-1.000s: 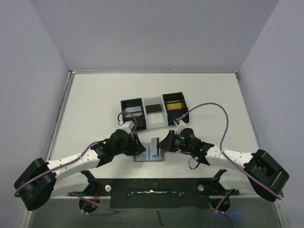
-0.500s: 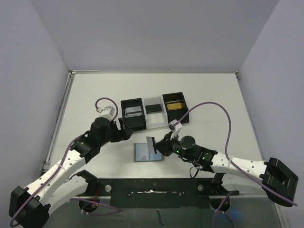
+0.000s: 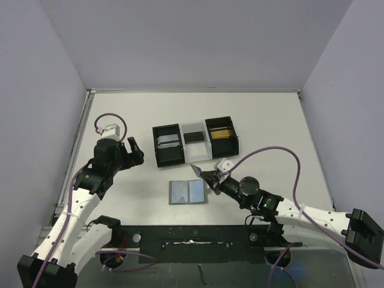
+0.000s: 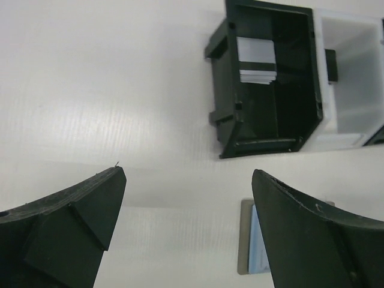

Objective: Take the credit cards out of the card holder

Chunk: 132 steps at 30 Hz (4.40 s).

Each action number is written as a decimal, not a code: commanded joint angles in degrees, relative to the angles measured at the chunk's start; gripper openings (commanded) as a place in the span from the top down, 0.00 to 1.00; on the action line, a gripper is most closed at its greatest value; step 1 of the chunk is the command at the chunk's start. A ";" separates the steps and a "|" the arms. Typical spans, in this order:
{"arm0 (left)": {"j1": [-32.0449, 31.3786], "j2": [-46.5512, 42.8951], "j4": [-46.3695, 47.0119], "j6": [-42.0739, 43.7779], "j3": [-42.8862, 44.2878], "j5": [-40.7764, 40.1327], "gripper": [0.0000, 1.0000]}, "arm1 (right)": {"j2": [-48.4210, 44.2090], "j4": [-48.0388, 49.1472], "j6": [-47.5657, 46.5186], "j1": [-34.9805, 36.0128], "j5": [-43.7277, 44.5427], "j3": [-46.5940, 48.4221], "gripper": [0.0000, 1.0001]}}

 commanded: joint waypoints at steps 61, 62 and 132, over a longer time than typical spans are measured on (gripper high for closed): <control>18.14 -2.58 3.52 1.80 -0.70 4.85 0.13 | 74.06 -20.99 -54.48 -10.54 1.98 71.05 0.95; 18.31 -2.62 3.56 1.80 -0.76 4.88 0.13 | 74.26 -20.73 -54.51 -10.51 1.99 70.91 0.94; 18.99 1.47 4.65 3.94 -1.58 11.00 0.13 | 14.21 -5.68 39.00 -10.47 -0.88 9.84 0.02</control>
